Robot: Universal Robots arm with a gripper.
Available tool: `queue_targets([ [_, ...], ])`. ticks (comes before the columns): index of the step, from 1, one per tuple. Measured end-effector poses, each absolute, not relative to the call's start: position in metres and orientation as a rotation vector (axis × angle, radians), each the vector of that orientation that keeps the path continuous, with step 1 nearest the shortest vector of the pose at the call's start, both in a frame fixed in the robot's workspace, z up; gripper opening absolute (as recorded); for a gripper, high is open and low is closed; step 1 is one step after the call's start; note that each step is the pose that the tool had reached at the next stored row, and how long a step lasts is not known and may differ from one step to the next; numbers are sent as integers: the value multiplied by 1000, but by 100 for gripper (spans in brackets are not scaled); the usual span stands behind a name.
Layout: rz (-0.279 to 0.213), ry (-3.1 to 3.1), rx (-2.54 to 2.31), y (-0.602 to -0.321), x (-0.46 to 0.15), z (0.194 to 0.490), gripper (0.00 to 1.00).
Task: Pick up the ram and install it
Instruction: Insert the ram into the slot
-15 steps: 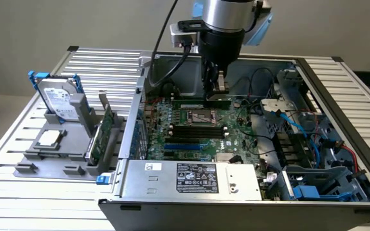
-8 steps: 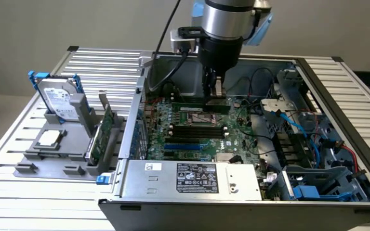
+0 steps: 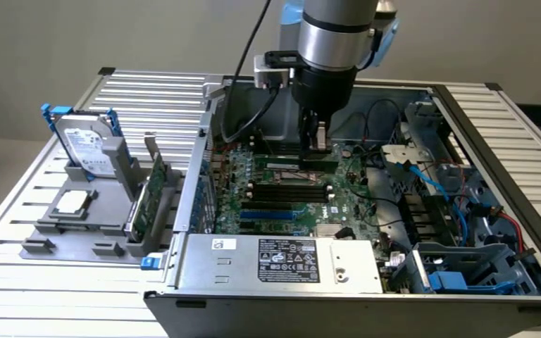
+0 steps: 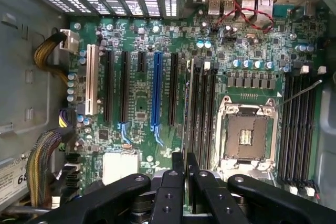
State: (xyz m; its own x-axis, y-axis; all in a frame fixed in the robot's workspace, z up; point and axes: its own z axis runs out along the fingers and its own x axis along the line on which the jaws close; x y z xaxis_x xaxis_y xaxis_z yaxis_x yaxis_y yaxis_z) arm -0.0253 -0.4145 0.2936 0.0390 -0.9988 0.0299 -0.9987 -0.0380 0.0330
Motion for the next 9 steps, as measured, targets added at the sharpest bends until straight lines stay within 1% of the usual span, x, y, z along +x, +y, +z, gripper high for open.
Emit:
queue_targets([
  [9,-2,-2147,2232,-415,-25,277,14],
])
